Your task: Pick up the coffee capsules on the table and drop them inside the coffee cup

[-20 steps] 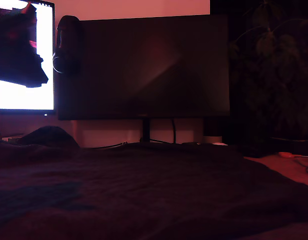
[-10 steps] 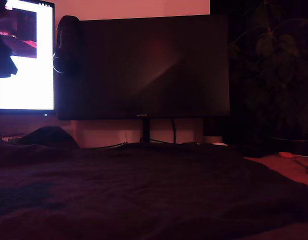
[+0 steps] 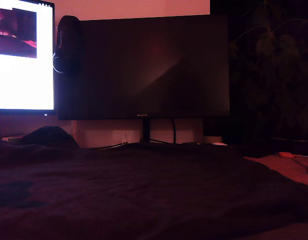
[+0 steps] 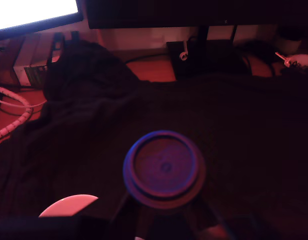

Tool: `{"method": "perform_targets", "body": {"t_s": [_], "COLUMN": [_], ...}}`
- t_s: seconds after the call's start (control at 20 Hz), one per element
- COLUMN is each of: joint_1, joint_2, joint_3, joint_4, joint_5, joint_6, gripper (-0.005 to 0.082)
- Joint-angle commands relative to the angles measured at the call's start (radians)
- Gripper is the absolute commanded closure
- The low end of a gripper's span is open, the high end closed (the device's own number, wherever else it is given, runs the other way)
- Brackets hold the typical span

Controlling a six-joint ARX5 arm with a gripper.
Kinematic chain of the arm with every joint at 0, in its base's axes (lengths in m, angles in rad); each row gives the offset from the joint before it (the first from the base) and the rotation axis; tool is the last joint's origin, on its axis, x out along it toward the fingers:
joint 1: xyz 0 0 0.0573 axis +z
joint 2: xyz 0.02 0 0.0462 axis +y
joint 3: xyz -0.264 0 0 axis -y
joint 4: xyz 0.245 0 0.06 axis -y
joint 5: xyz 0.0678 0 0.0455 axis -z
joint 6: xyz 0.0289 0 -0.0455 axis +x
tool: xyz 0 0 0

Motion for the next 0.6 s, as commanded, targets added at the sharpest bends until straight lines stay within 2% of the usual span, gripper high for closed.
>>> {"method": "perform_targets", "body": {"t_s": [0.0,0.4,0.55], "joint_1": [0.004,0.004,0.004], "joint_2": [-0.017,-0.021,-0.022], "joint_3": [-0.016,-0.016,-0.016], "joint_4": [-0.005,-0.096,-0.142], "joint_5": [-0.002,-0.007,-0.026], "joint_6": [-0.003,-0.058,-0.072], "gripper": [0.0592,0.0592,0.0592]}}
